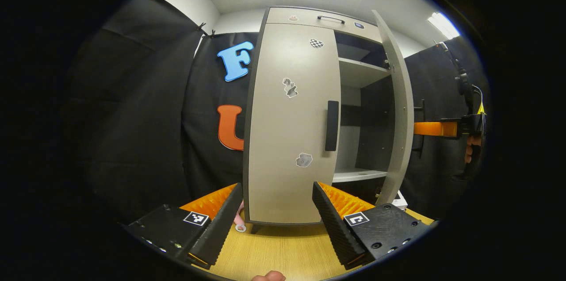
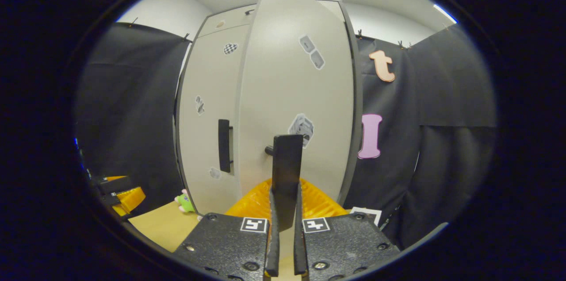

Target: Open the right door of the double-door shoe cabinet with the right hand, and open the left door with the left hand.

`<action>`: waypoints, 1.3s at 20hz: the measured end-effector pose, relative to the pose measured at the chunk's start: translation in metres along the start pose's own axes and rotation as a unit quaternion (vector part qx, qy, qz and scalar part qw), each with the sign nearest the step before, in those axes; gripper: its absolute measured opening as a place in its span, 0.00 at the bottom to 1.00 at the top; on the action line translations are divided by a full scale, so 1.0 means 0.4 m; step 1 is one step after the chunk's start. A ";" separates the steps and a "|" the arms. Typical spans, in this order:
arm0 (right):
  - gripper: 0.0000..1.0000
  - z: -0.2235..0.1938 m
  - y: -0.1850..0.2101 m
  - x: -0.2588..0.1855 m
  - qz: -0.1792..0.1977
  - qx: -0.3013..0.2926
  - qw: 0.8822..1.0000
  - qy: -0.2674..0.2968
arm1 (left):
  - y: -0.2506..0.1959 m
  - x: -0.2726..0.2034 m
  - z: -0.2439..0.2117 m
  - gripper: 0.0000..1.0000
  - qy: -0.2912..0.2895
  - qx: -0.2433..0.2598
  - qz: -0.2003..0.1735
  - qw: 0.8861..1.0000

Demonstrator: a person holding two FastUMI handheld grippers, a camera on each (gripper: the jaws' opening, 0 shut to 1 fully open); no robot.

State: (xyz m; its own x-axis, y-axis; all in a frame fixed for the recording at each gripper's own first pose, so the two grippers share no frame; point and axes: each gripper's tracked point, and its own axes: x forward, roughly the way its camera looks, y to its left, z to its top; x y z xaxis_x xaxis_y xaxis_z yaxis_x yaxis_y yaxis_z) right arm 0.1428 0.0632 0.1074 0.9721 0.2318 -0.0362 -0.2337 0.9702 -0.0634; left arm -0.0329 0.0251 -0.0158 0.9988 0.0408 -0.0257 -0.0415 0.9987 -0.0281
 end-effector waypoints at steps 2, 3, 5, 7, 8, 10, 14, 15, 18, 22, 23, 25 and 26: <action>0.16 0.000 -0.013 -0.007 -0.007 0.000 1.000 -0.001 | -0.006 0.002 0.006 0.95 -0.001 0.002 0.000 1.000; 0.16 0.000 -0.019 -0.009 -0.012 0.001 1.000 0.000 | -0.010 0.006 0.006 0.95 -0.002 0.002 0.000 1.000; 0.16 -0.001 -0.032 -0.015 -0.024 0.001 1.000 0.000 | -0.023 0.013 0.008 0.95 -0.003 0.000 -0.003 1.000; 0.15 -0.002 -0.045 -0.014 -0.037 -0.006 0.999 0.001 | -0.040 0.019 0.006 0.95 -0.003 -0.003 -0.008 1.000; 0.15 -0.003 -0.052 -0.016 -0.040 -0.009 0.999 0.001 | -0.051 0.022 0.004 0.95 -0.001 -0.002 -0.012 1.000; 0.15 -0.003 -0.058 -0.016 -0.041 -0.012 0.999 0.002 | -0.067 0.026 -0.002 0.95 0.002 0.002 -0.018 1.000; 0.15 -0.004 -0.080 -0.020 -0.052 -0.017 0.999 0.000 | -0.093 0.041 -0.010 0.95 0.005 0.005 -0.024 1.000; 0.15 -0.003 -0.091 -0.021 -0.059 -0.021 0.998 -0.001 | -0.095 0.044 -0.008 0.95 0.004 0.005 -0.024 1.000; 0.10 -0.003 -0.135 -0.022 -0.089 -0.027 0.996 -0.004 | -0.111 0.061 -0.015 0.95 0.004 0.003 -0.026 1.000; 0.04 -0.006 -0.182 -0.027 -0.103 0.003 0.995 -0.011 | -0.137 0.078 -0.019 0.95 0.004 0.005 -0.030 1.000; 0.04 -0.006 -0.177 -0.026 -0.098 0.022 0.995 -0.015 | -0.150 0.073 -0.017 0.95 0.005 0.006 -0.031 0.999; 0.04 -0.007 -0.157 -0.013 -0.082 0.038 0.996 -0.019 | -0.157 0.075 -0.019 0.95 0.004 0.008 -0.031 0.999; 0.04 -0.008 -0.161 -0.011 -0.081 0.035 0.996 -0.019 | -0.158 0.075 -0.020 0.95 0.004 0.007 -0.028 1.000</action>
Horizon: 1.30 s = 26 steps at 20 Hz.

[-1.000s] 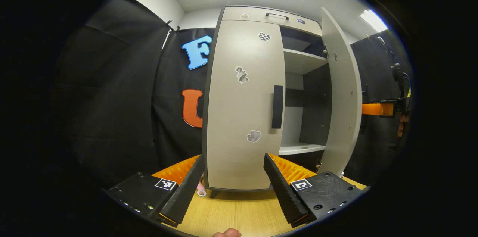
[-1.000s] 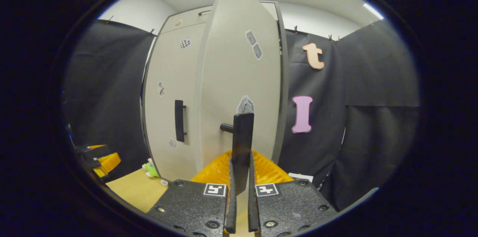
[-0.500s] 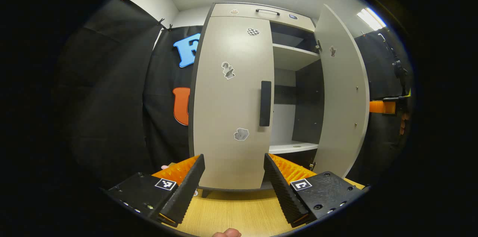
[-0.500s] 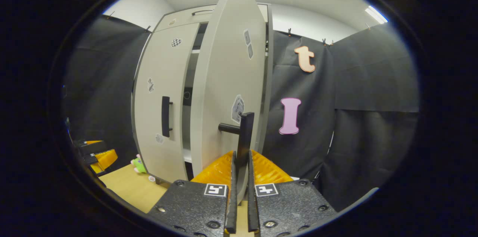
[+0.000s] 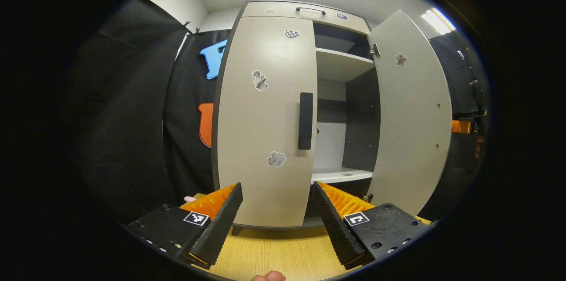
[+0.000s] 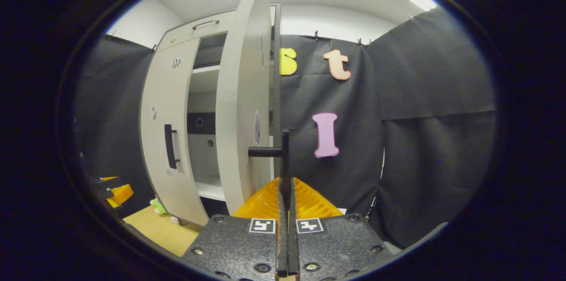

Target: Open the right door of the double-door shoe cabinet with the right hand, and open the left door with the left hand.

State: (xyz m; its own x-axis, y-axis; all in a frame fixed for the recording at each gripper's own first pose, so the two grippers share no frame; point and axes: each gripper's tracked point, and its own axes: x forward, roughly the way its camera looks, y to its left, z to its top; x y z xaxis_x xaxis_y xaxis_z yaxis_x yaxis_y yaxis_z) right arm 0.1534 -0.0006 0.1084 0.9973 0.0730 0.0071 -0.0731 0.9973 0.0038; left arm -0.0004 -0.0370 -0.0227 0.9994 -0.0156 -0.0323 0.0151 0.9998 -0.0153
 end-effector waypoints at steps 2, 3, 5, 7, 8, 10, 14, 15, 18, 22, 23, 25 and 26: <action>0.04 -0.001 -0.015 -0.010 -0.008 -0.012 1.000 0.007 | -0.002 -0.004 0.002 0.95 -0.001 -0.002 0.003 1.000; 0.04 0.000 -0.018 -0.026 -0.015 -0.012 1.000 0.006 | -0.002 -0.005 0.005 0.95 -0.002 -0.002 0.003 1.000; 0.04 0.010 -0.029 -0.047 -0.038 -0.020 0.999 -0.011 | 0.005 -0.013 0.005 0.95 -0.002 0.000 0.003 1.000; 0.04 0.012 -0.007 -0.067 -0.029 -0.019 0.999 -0.022 | 0.014 -0.023 0.001 0.95 -0.001 0.000 0.007 1.000; 0.04 0.010 0.015 -0.066 -0.020 -0.016 0.999 -0.026 | 0.018 -0.024 0.004 0.95 -0.002 0.002 0.007 1.000; 0.04 -0.009 0.049 -0.072 0.001 -0.020 1.000 -0.015 | 0.024 -0.028 0.006 0.95 -0.004 0.004 0.007 1.000; 0.18 -0.054 0.119 -0.087 0.039 -0.005 0.999 0.009 | 0.020 -0.031 0.041 0.95 -0.025 0.005 0.001 1.000; 0.40 -0.061 0.125 -0.089 0.039 -0.005 0.999 0.015 | 0.016 -0.030 0.053 0.95 -0.030 0.005 -0.002 1.000; 0.71 -0.077 0.124 -0.085 0.029 -0.028 0.999 0.017 | -0.020 -0.030 0.085 0.95 -0.047 -0.013 -0.025 0.998; 0.77 -0.086 0.138 -0.084 0.034 -0.025 0.999 0.019 | -0.043 -0.022 0.102 0.95 -0.047 -0.008 -0.034 0.998; 0.79 -0.087 0.140 -0.085 0.033 -0.019 0.999 0.021 | -0.049 -0.016 0.107 0.95 -0.048 -0.002 -0.036 0.998; 0.84 -0.091 0.145 -0.085 0.032 -0.012 0.999 0.025 | -0.069 0.003 0.128 0.95 -0.056 0.005 -0.044 0.997; 0.90 -0.093 0.148 -0.089 0.036 -0.008 0.999 0.027 | -0.084 0.021 0.140 0.95 -0.060 0.004 -0.053 0.997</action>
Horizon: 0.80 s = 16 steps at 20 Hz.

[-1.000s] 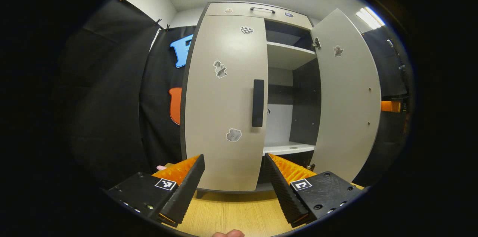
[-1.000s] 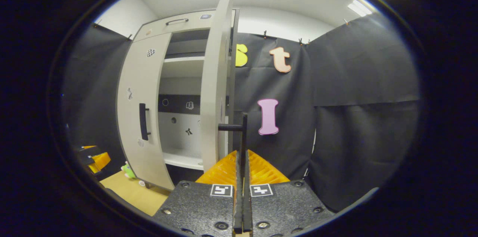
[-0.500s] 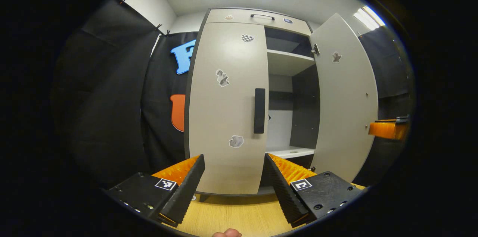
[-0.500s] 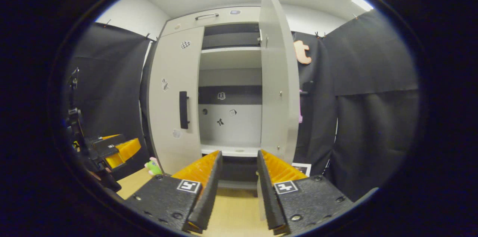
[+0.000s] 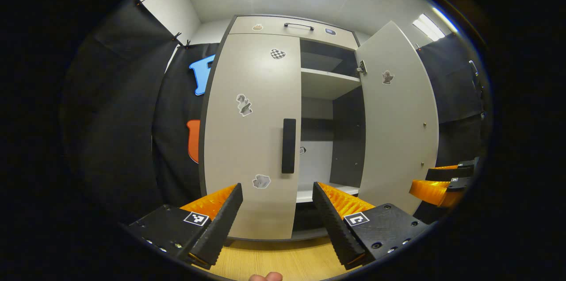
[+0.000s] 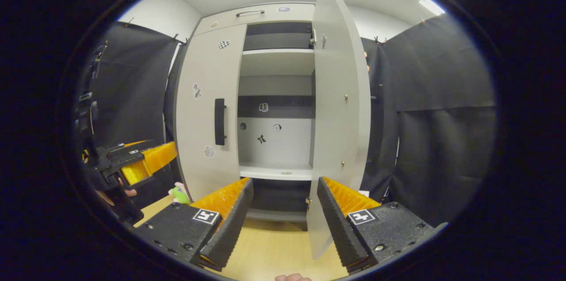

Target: Open the right door of the double-door shoe cabinet with the right hand, and open the left door with the left hand.

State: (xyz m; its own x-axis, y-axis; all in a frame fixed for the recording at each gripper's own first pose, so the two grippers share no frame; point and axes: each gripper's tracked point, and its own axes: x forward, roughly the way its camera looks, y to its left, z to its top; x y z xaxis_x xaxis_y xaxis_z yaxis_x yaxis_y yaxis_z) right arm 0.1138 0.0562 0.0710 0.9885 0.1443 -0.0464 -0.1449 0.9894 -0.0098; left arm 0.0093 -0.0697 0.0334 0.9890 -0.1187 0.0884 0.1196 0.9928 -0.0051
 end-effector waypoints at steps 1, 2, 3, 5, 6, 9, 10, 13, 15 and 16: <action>0.91 -0.001 0.006 -0.001 0.005 0.005 1.000 0.000 | -0.012 0.027 0.009 0.95 0.000 -0.003 -0.009 1.000; 0.91 -0.004 0.011 -0.002 0.009 0.007 1.000 0.003 | -0.024 0.051 0.011 0.95 0.004 -0.005 -0.017 1.000; 0.91 -0.007 0.013 -0.005 0.013 0.007 1.000 0.004 | -0.031 0.089 0.012 0.95 0.009 -0.007 -0.023 1.000; 0.92 -0.015 0.017 -0.008 0.016 0.006 1.000 0.010 | -0.033 0.168 0.011 0.95 0.018 -0.002 -0.024 1.000; 0.91 -0.018 0.021 -0.014 0.020 0.006 1.000 0.012 | -0.030 0.204 0.009 0.95 0.023 0.003 -0.020 1.000; 0.91 -0.029 0.030 -0.020 0.031 0.005 0.999 0.018 | -0.028 0.294 0.017 0.95 0.026 0.013 -0.007 1.000; 0.91 -0.030 0.025 -0.022 0.028 0.003 0.999 0.019 | -0.027 0.319 0.023 0.95 0.022 0.014 -0.004 1.000; 0.91 -0.032 0.016 -0.027 0.019 0.000 1.000 0.021 | -0.036 0.393 0.037 0.95 0.017 0.015 -0.008 1.000; 0.91 -0.031 0.014 -0.025 0.016 0.006 1.000 0.016 | -0.038 0.425 0.029 0.95 0.025 0.015 -0.007 1.000; 0.91 -0.031 0.010 -0.024 0.012 0.009 1.000 0.015 | -0.035 0.435 0.024 0.95 0.030 0.014 -0.003 0.999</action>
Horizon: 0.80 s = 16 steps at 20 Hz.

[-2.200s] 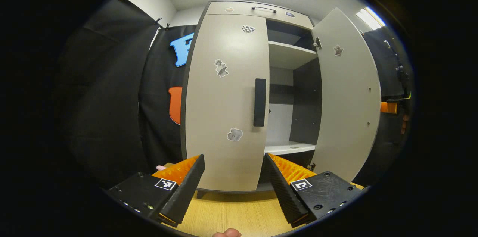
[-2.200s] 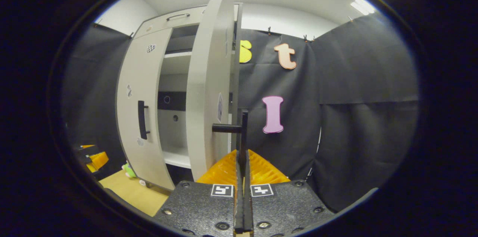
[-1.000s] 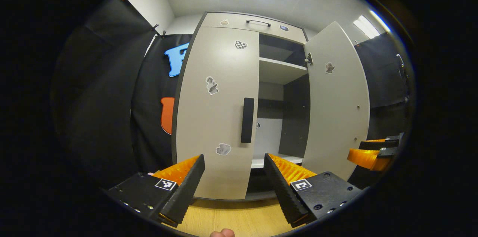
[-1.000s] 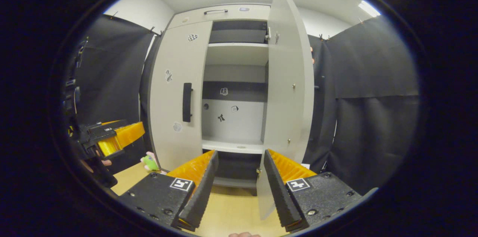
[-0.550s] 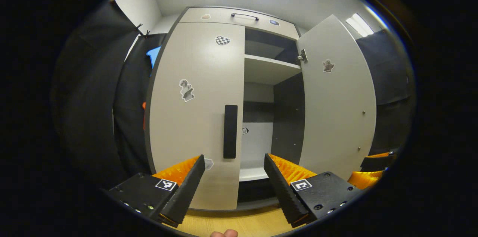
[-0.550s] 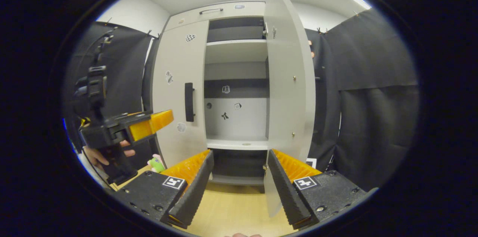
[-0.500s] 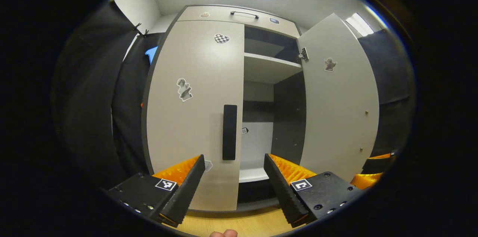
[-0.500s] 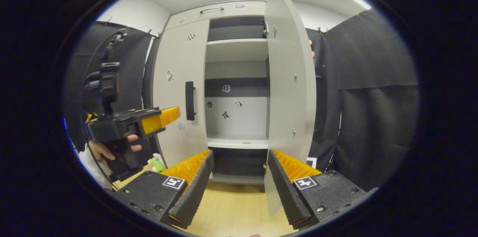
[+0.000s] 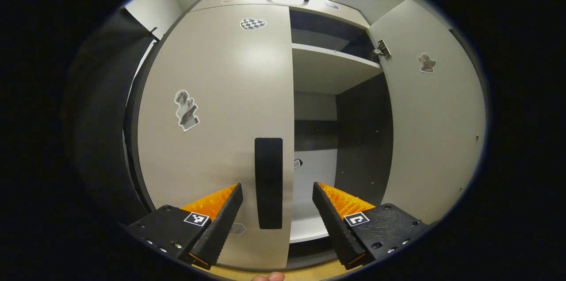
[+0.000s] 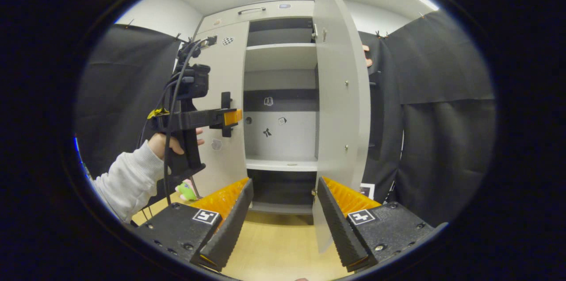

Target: Open the right door of the double-door shoe cabinet with the right hand, and open the left door with the left hand.

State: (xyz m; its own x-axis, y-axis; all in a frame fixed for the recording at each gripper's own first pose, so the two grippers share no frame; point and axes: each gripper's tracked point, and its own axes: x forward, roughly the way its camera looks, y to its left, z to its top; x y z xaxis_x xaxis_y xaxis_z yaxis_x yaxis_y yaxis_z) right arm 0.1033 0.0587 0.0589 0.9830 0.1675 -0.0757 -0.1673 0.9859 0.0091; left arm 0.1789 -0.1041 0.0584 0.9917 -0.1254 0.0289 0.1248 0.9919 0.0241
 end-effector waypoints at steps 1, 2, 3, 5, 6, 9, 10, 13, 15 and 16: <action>0.91 0.000 -0.005 0.001 -0.004 0.003 1.000 -0.001 | 0.004 0.015 -0.007 0.95 0.004 -0.003 0.003 1.000; 0.91 -0.002 -0.009 0.000 -0.009 0.006 1.000 0.000 | 0.008 0.026 -0.012 0.95 0.008 -0.010 0.004 1.000; 0.91 -0.002 -0.012 0.003 -0.013 0.010 1.000 0.000 | 0.013 0.034 -0.019 0.95 0.013 -0.016 0.005 1.000; 0.91 0.000 -0.018 0.003 -0.018 0.017 1.000 0.000 | 0.026 0.043 -0.023 0.95 0.018 -0.023 0.013 0.999; 0.91 -0.003 -0.020 0.005 -0.021 0.021 1.000 0.000 | 0.024 0.045 -0.017 0.95 0.015 -0.023 0.011 1.000; 0.91 -0.009 -0.013 0.011 -0.018 0.033 0.999 0.004 | 0.025 0.043 -0.024 0.93 0.024 -0.016 0.014 0.999; 0.91 -0.009 -0.011 0.012 -0.016 0.035 0.999 0.005 | 0.025 0.043 -0.023 0.93 0.024 -0.016 0.014 0.999; 0.91 -0.010 -0.010 0.012 -0.011 0.028 1.000 0.005 | 0.040 0.044 -0.024 0.90 0.023 -0.014 0.022 0.999; 0.91 -0.010 -0.010 0.017 -0.011 0.024 1.000 0.004 | 0.055 0.042 -0.023 0.69 0.020 -0.013 0.031 0.999; 0.91 -0.012 -0.009 0.017 -0.008 0.024 1.000 0.005 | 0.051 0.045 -0.026 0.60 0.019 -0.017 0.023 0.999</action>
State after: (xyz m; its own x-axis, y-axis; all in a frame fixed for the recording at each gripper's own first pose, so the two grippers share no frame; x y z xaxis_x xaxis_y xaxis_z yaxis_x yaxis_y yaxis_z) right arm 0.1103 0.0563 0.0537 0.9848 0.1512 -0.0858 -0.1469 0.9876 0.0549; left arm 0.1998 -0.0860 0.0489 0.9968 -0.0793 -0.0089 0.0792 0.9968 -0.0096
